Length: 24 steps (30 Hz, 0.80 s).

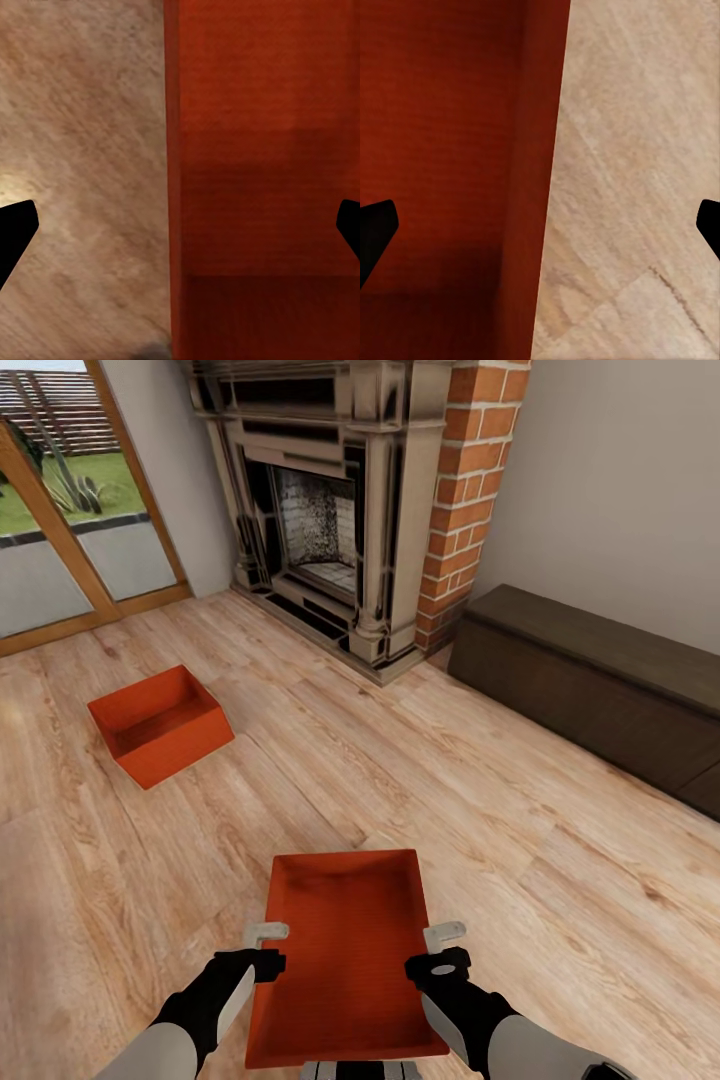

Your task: Move the two storage containers from the living room to the garage. In the garage, place one container on the floor and stack the other container on top of it (either order is fine).

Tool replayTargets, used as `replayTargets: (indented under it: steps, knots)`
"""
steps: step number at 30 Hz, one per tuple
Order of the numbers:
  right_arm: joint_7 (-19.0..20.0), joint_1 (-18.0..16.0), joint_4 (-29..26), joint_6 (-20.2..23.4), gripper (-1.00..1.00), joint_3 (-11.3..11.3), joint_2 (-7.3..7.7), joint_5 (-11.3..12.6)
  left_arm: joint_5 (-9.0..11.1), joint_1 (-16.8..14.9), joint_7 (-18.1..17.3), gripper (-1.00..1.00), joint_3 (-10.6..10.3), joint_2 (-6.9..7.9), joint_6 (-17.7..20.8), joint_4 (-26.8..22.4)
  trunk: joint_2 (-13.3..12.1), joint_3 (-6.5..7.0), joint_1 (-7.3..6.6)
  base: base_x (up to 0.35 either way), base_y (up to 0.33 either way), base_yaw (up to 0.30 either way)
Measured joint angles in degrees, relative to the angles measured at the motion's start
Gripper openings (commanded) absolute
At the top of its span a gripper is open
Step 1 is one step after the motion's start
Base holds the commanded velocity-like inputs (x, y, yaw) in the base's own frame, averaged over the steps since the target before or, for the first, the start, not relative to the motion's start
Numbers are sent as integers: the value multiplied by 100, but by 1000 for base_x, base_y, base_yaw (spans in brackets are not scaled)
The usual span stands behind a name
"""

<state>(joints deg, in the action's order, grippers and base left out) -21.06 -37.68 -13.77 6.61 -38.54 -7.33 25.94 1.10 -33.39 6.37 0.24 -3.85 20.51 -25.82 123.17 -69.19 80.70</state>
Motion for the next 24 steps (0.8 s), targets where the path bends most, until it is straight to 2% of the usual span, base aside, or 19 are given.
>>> replayTargets:
  steps: [15, 21, 24]
  knots:
    - [0, 0, 0, -8, 100, 0, 0, 1, -2, 1, 1, 100, 0, 0, 0, 0, 0, 0, 0, 0, 0, 0]
    - [0, 0, 0, -9, 100, 0, 0, 2, 0, 1, 0, 100, 7, 0, 0, 0, 239, -107, 131, 0, 0, 0]
    - [0, 0, 0, -9, 100, 0, 0, 1, 0, 1, 1, 100, 6, 0, 0, 0, 241, -108, 132, 0, 0, 0]
